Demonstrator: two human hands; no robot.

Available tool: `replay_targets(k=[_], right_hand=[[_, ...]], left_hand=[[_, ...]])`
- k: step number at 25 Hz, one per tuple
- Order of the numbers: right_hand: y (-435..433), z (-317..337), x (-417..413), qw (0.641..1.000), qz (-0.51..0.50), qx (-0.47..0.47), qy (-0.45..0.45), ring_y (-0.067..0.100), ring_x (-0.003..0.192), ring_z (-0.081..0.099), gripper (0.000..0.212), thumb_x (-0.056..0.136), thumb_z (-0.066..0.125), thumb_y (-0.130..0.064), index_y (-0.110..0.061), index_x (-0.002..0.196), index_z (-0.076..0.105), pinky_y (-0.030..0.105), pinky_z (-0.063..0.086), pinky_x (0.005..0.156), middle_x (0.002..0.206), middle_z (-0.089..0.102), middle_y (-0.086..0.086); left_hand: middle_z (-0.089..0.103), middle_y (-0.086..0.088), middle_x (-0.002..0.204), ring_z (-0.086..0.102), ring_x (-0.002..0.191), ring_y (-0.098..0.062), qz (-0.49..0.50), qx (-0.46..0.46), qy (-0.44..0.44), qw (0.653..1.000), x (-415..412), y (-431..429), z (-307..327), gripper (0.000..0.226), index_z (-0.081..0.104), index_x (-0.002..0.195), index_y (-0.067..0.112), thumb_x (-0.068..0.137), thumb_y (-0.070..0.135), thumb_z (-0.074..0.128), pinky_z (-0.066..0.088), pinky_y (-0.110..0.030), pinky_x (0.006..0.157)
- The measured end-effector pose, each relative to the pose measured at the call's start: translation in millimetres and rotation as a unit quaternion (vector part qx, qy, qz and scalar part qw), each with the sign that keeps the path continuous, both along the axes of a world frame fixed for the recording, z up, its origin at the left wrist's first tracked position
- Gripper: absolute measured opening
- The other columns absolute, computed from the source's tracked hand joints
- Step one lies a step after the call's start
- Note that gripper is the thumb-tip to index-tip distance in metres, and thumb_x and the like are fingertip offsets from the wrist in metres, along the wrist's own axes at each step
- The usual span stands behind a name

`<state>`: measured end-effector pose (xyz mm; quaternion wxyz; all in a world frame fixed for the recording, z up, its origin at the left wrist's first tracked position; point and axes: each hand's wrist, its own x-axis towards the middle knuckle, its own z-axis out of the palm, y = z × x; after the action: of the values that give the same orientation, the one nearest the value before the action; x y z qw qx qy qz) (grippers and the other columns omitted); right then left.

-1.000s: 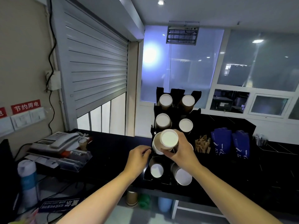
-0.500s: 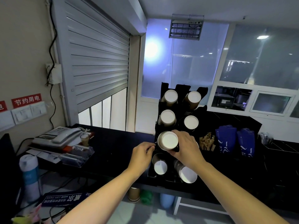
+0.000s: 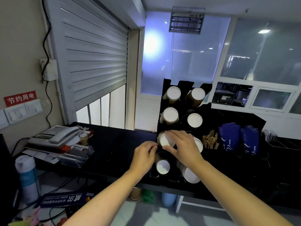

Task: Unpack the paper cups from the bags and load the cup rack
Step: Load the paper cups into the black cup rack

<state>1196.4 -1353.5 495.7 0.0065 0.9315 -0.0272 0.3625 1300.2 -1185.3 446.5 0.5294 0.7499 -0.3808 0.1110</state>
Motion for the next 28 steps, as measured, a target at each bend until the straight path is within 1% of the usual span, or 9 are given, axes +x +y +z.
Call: replay_targets(k=[3, 6, 10, 13, 17, 20, 23, 26, 28], right_hand=[[1.2, -0.9, -2.9, 1.000, -0.017, -0.012, 0.003, 0.019, 0.114, 0.055, 0.061, 0.083, 0.071, -0.054, -0.028, 0.137, 0.057, 0.036, 0.041, 0.088, 0.134, 0.060, -0.010], [1.4, 4.0, -8.6, 0.999, -0.010, 0.018, 0.037, 0.019, 0.124, 0.049, 0.063, 0.087, 0.066, -0.055, -0.029, 0.143, 0.051, 0.037, 0.039, 0.096, 0.141, 0.055, -0.009], [-10.6, 3.0, -51.2, 0.996, 0.061, 0.031, -0.064, 0.019, 0.119, 0.057, 0.039, 0.093, 0.068, -0.036, -0.016, 0.127, 0.064, 0.038, 0.046, 0.095, 0.128, 0.063, -0.001], [-25.0, -4.0, -93.7, 0.992, 0.081, 0.026, -0.091, 0.018, 0.110, 0.062, 0.026, 0.095, 0.066, -0.030, -0.012, 0.112, 0.070, 0.038, 0.049, 0.087, 0.116, 0.067, -0.001], [-53.3, -25.1, -169.4, 0.991, 0.061, 0.115, -0.041, 0.010, 0.101, 0.063, 0.029, 0.094, 0.063, -0.036, -0.015, 0.111, 0.070, 0.036, 0.052, 0.085, 0.112, 0.067, -0.006], [-80.2, -62.4, -234.5, 0.964, 0.013, 0.261, 0.050, 0.001, 0.098, 0.059, 0.044, 0.090, 0.057, -0.053, -0.023, 0.121, 0.065, 0.028, 0.051, 0.087, 0.113, 0.061, -0.014], [-96.5, -124.2, -284.0, 0.912, -0.025, 0.369, 0.177, 0.005, 0.118, 0.054, 0.072, 0.081, 0.060, -0.067, -0.028, 0.140, 0.049, 0.028, 0.047, 0.100, 0.128, 0.052, -0.015], [-97.5, -195.9, -317.2, 0.844, -0.033, 0.448, 0.295, 0.007, 0.126, 0.045, 0.093, 0.075, 0.076, -0.061, -0.032, 0.150, 0.029, 0.026, 0.040, 0.104, 0.142, 0.043, -0.012], [-91.1, -228.0, -322.7, 0.813, -0.017, 0.481, 0.327, 0.010, 0.131, 0.043, 0.101, 0.069, 0.082, -0.057, -0.039, 0.149, 0.023, 0.028, 0.040, 0.106, 0.146, 0.040, -0.012]], left_hand=[[0.070, 0.011, 0.103, 0.063, 0.095, -0.001, -0.001, -0.008, -0.007, 1.000, -2.1, 0.4, -0.2, 0.016, 0.074, 0.106, 0.019, 0.097, 0.016, 0.060, 0.050, -0.014, 0.085], [0.070, 0.006, 0.109, 0.062, 0.102, -0.006, 0.011, 0.001, -0.008, 1.000, -11.7, 2.1, 5.1, 0.020, 0.072, 0.114, 0.016, 0.099, 0.017, 0.058, 0.047, -0.017, 0.091], [0.064, 0.005, 0.116, 0.051, 0.113, -0.010, 0.055, 0.001, -0.089, 0.995, -45.2, 8.5, 2.2, 0.020, 0.068, 0.117, 0.016, 0.100, 0.019, 0.058, 0.041, -0.021, 0.098], [0.061, 0.004, 0.108, 0.052, 0.104, -0.014, 0.030, -0.006, -0.156, 0.987, -79.0, 2.2, 1.1, 0.013, 0.066, 0.110, 0.014, 0.098, 0.016, 0.061, 0.042, -0.023, 0.094], [0.056, 0.005, 0.099, 0.053, 0.091, -0.013, -0.075, 0.037, -0.171, 0.982, -149.4, -24.8, -12.2, 0.010, 0.059, 0.105, 0.015, 0.101, 0.023, 0.055, 0.044, -0.024, 0.081], [0.055, 0.009, 0.099, 0.054, 0.090, -0.004, -0.136, 0.116, -0.080, 0.981, -200.0, -50.7, -57.3, 0.012, 0.057, 0.107, 0.021, 0.102, 0.030, 0.052, 0.044, -0.021, 0.078], [0.061, 0.008, 0.098, 0.058, 0.087, 0.001, -0.108, 0.175, 0.069, 0.976, -231.4, -67.0, -126.2, 0.010, 0.063, 0.104, 0.024, 0.100, 0.027, 0.055, 0.044, -0.020, 0.078], [0.068, 0.008, 0.108, 0.064, 0.100, -0.013, -0.093, 0.233, 0.202, 0.947, -267.0, -71.8, -175.5, 0.020, 0.065, 0.112, 0.030, 0.102, 0.025, 0.049, 0.050, -0.029, 0.089], [0.065, 0.019, 0.117, 0.061, 0.103, -0.002, -0.118, 0.247, 0.290, 0.917, -290.4, -73.1, -183.5, 0.031, 0.061, 0.124, 0.037, 0.104, 0.022, 0.043, 0.048, -0.022, 0.090]])
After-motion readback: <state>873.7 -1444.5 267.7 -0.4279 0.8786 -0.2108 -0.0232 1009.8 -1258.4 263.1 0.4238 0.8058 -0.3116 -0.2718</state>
